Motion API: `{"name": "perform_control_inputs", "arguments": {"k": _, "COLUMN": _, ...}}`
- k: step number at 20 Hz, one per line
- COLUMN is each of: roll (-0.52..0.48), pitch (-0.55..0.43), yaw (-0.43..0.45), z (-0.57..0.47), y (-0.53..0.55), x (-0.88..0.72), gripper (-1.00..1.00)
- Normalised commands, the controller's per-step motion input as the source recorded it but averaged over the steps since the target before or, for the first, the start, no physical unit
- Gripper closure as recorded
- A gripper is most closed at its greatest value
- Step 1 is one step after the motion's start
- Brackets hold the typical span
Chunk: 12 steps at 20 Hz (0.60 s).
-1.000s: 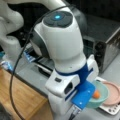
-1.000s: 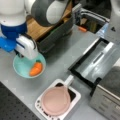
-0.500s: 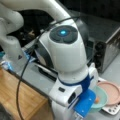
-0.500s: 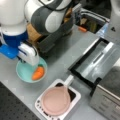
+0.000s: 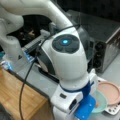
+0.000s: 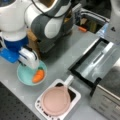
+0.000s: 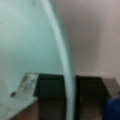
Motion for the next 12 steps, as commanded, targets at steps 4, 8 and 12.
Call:
{"name": "perform_control_inputs", "arguments": {"k": 4, "roll": -0.172, "pitch": 0.156, "yaw": 0.176, "z": -0.01, "y": -0.20, "x": 0.33, "gripper": 1.00}}
{"name": "perform_control_inputs", "arguments": {"k": 8, "roll": -0.187, "pitch": 0.162, "yaw": 0.171, "z": 0.06, "y": -0.25, "x": 0.33, "gripper": 1.00}}
{"name": "perform_control_inputs", "arguments": {"k": 12, "roll": -0.223, "pitch": 0.167, "yaw": 0.159, "z": 0.08, "y": -0.26, "x": 0.35, "gripper": 1.00}}
